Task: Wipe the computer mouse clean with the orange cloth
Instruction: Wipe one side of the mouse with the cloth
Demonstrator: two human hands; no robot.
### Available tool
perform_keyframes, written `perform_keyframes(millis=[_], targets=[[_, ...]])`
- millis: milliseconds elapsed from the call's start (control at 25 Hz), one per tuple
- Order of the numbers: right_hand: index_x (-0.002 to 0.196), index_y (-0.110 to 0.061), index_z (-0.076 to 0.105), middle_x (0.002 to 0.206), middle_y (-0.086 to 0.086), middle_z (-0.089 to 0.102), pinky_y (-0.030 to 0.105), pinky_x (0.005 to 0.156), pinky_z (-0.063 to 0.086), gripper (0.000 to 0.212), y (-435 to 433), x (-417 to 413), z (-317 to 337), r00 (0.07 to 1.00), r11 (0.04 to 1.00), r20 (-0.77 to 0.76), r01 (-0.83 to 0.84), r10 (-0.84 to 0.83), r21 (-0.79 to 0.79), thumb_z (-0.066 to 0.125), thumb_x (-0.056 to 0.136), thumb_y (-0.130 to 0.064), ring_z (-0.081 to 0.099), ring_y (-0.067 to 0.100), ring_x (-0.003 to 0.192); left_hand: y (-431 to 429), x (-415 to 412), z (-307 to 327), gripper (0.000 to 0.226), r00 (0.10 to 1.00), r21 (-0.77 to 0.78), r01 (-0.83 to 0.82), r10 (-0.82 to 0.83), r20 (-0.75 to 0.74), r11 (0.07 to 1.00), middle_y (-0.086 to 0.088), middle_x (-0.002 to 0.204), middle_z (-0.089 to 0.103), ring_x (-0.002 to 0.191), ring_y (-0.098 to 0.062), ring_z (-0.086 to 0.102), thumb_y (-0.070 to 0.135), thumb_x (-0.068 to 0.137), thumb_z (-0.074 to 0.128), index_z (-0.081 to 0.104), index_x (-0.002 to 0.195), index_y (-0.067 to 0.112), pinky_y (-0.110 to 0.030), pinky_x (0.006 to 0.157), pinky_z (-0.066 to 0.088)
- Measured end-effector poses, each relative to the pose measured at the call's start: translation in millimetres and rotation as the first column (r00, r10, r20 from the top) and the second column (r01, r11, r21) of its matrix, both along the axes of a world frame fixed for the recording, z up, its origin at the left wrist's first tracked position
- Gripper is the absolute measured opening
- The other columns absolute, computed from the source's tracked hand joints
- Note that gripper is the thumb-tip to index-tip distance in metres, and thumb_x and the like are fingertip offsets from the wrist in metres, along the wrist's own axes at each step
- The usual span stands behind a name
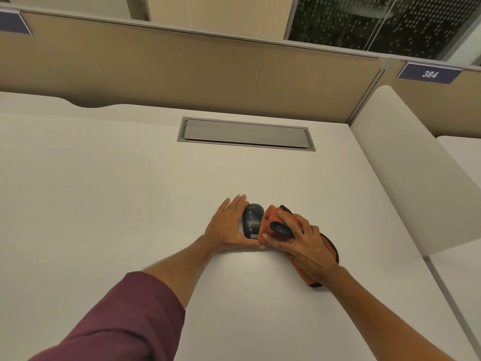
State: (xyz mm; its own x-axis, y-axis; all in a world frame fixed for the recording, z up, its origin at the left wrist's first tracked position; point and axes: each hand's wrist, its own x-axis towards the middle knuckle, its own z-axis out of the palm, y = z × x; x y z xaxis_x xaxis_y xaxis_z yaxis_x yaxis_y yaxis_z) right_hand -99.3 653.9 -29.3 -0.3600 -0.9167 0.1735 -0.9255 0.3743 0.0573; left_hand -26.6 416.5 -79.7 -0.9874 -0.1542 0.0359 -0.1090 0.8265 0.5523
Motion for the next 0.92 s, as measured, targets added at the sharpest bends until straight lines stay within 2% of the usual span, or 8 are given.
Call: perform_keyframes(millis=[280, 440, 520, 600, 680, 760, 840, 920], targets=[[0.135, -0.044, 0.053, 0.148, 0.009, 0.028, 0.057, 0.079, 0.054, 0.083, 4.0, 2.8, 0.1, 0.997, 0.996, -0.028, 0.068, -0.066, 0.059, 0.091, 0.065, -0.021, 0.054, 0.046, 0.12, -1.1, 1.1, 0.9, 0.137, 1.0, -0.008, 0.01, -0.01, 0.015, 1.0, 0.001, 0.165, 0.014, 0.151, -0.009, 0.005, 0.1, 0.052, 0.049, 0.014, 0.156, 0.018, -0.036, 0.124, 0.001], [0.138, -0.044, 0.046, 0.15, 0.014, 0.031, 0.063, 0.09, 0.049, 0.075, -6.3, 0.8, -1.8, 0.926, 0.921, 0.158, 0.365, -0.343, -0.139, 0.078, 0.08, -0.011, 0.044, 0.047, 0.126, -0.3, 2.1, 1.2, 0.137, 1.0, 0.0, -0.009, 0.009, 0.008, 1.0, 0.003, 0.164, 0.015, 0.151, -0.009, 0.005, 0.101, 0.049, 0.05, 0.016, 0.154, 0.02, -0.035, 0.124, 0.0], [0.138, -0.045, 0.044, 0.149, 0.017, 0.036, 0.064, 0.091, 0.048, 0.078, -19.9, 0.8, 0.3, 0.914, 0.898, 0.211, 0.389, -0.347, -0.207, 0.076, 0.08, -0.003, 0.044, 0.048, 0.126, -0.9, 1.8, 1.0, 0.136, 1.0, 0.003, -0.004, 0.004, 0.015, 1.0, 0.003, 0.164, 0.014, 0.151, -0.009, 0.004, 0.101, 0.05, 0.05, 0.016, 0.154, 0.021, -0.035, 0.124, 0.001], [0.138, -0.046, 0.043, 0.151, 0.015, 0.036, 0.061, 0.092, 0.046, 0.075, -28.4, 5.6, 0.0, 0.96, 0.95, 0.129, 0.266, -0.247, -0.161, 0.079, 0.081, -0.015, 0.042, 0.046, 0.129, -1.1, 1.2, 0.2, 0.135, 1.0, 0.0, 0.008, -0.008, 0.028, 1.0, 0.001, 0.165, 0.013, 0.151, -0.009, 0.004, 0.101, 0.051, 0.049, 0.014, 0.155, 0.021, -0.038, 0.124, 0.002], [0.14, -0.046, 0.042, 0.152, 0.013, 0.034, 0.06, 0.092, 0.047, 0.073, -32.9, 9.0, -0.1, 0.971, 0.969, 0.077, 0.231, -0.225, -0.083, 0.08, 0.08, -0.029, 0.042, 0.045, 0.131, -1.0, 0.7, 0.6, 0.135, 0.999, 0.002, 0.018, -0.018, 0.039, 1.0, 0.0, 0.165, 0.012, 0.151, -0.01, 0.003, 0.101, 0.052, 0.047, 0.013, 0.155, 0.02, -0.039, 0.124, 0.001], [0.143, -0.044, 0.04, 0.155, 0.014, 0.032, 0.062, 0.094, 0.046, 0.072, -37.9, 8.0, 1.8, 0.955, 0.956, 0.058, 0.292, -0.29, -0.012, 0.077, 0.083, -0.031, 0.039, 0.045, 0.133, -1.0, 0.4, 0.8, 0.136, 0.999, -0.003, 0.01, -0.01, 0.034, 1.0, 0.0, 0.165, 0.013, 0.151, -0.01, 0.003, 0.102, 0.052, 0.045, 0.013, 0.155, 0.02, -0.037, 0.124, 0.0], [0.148, -0.043, 0.033, 0.159, 0.012, 0.023, 0.061, 0.102, 0.039, 0.063, -40.7, 6.2, 1.5, 0.907, 0.914, 0.113, 0.406, -0.406, 0.024, 0.063, 0.093, -0.034, 0.03, 0.042, 0.139, -1.4, 0.4, 0.0, 0.136, 1.0, -0.001, 0.006, -0.006, 0.031, 1.0, 0.001, 0.165, 0.014, 0.151, -0.01, 0.003, 0.101, 0.052, 0.047, 0.013, 0.155, 0.02, -0.035, 0.124, -0.001], [0.146, -0.039, 0.039, 0.156, 0.015, 0.029, 0.062, 0.098, 0.043, 0.065, -37.6, 11.7, 3.1, 0.878, 0.882, 0.139, 0.468, -0.459, -0.046, 0.068, 0.09, -0.024, 0.035, 0.044, 0.135, -0.3, 1.0, 0.5, 0.135, 1.0, 0.003, 0.002, -0.002, 0.026, 1.0, 0.002, 0.165, 0.014, 0.151, -0.01, 0.003, 0.1, 0.051, 0.049, 0.014, 0.155, 0.021, -0.034, 0.123, -0.002]])
